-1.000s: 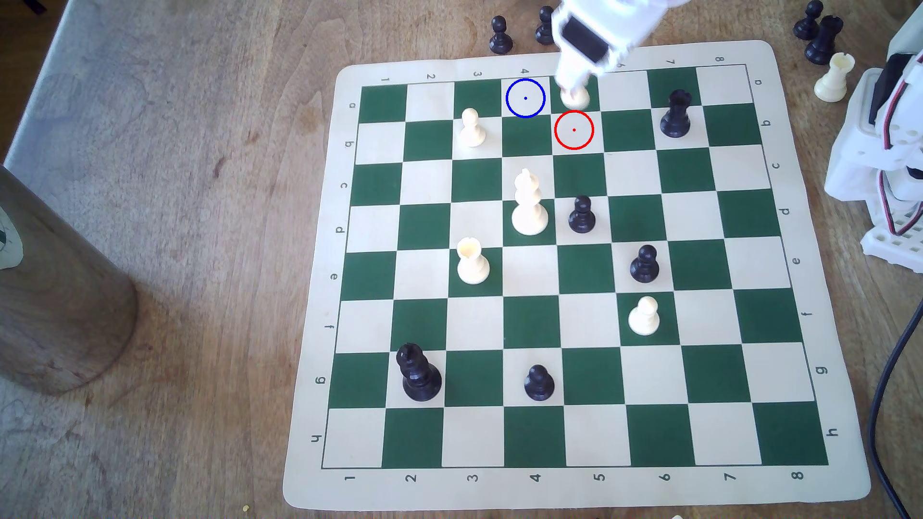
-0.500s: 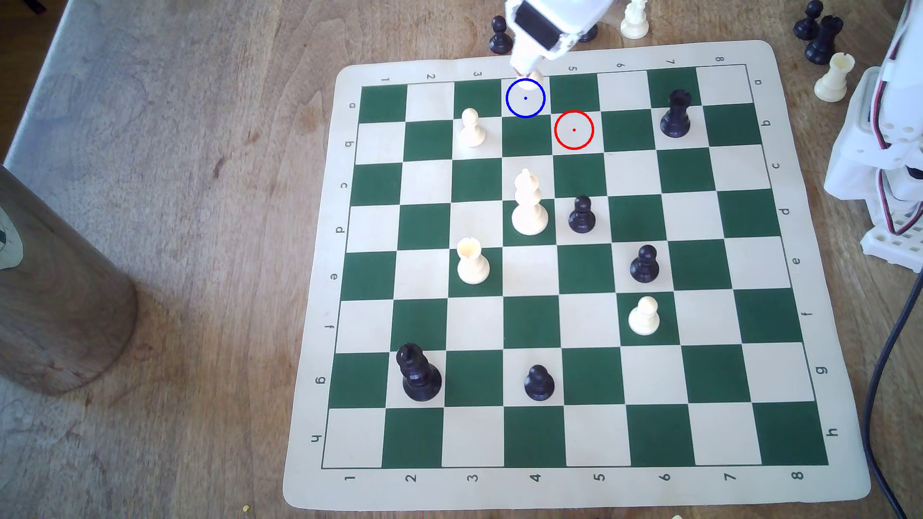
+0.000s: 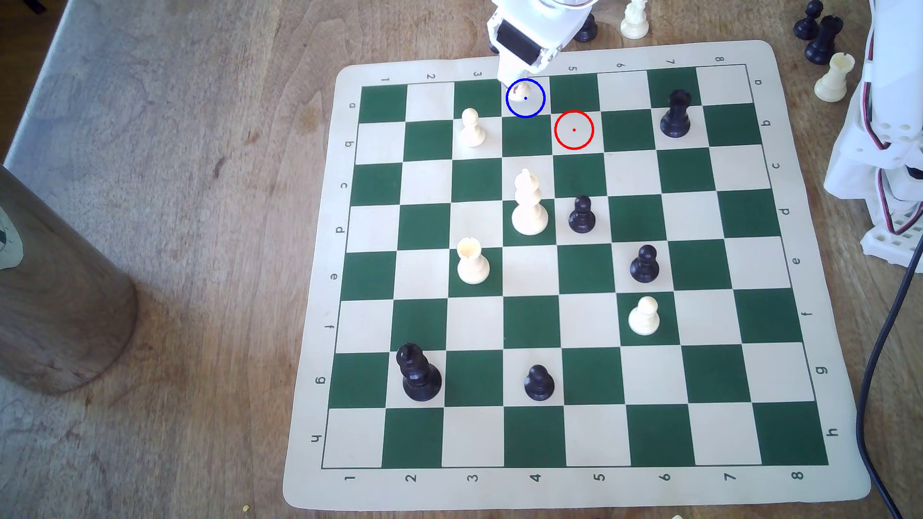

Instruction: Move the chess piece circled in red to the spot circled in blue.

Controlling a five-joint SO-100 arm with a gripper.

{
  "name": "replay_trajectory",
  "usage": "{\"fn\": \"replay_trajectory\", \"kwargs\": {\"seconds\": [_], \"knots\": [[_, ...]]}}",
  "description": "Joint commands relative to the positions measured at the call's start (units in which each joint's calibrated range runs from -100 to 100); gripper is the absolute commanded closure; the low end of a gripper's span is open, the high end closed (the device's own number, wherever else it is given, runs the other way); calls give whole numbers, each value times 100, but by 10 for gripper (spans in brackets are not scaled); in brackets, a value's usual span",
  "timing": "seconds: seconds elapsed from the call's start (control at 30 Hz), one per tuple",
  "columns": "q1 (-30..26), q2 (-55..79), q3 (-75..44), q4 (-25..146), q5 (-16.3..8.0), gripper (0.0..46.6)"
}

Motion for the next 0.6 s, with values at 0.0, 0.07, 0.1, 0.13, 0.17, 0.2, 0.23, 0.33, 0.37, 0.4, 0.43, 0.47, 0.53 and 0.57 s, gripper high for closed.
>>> {"fn": "replay_trajectory", "kwargs": {"seconds": [0.0,0.07,0.1,0.13,0.17,0.2,0.23,0.33,0.37,0.4,0.43,0.47,0.53,0.57], "knots": [[50,-88,-529,-83,24,464],[58,-29,-529,-99,24,464],[58,-12,-529,-99,24,464],[58,-3,-529,-99,24,464],[58,-3,-529,-99,29,464],[58,-3,-538,-99,34,464],[66,-3,-538,-99,39,464],[97,-37,-556,-99,54,464],[97,-46,-556,-99,59,464],[105,-54,-556,-99,59,464],[105,-54,-556,-99,59,464],[105,-63,-556,-99,59,464],[89,-54,-556,-91,59,464],[73,-29,-556,-91,59,464]]}}
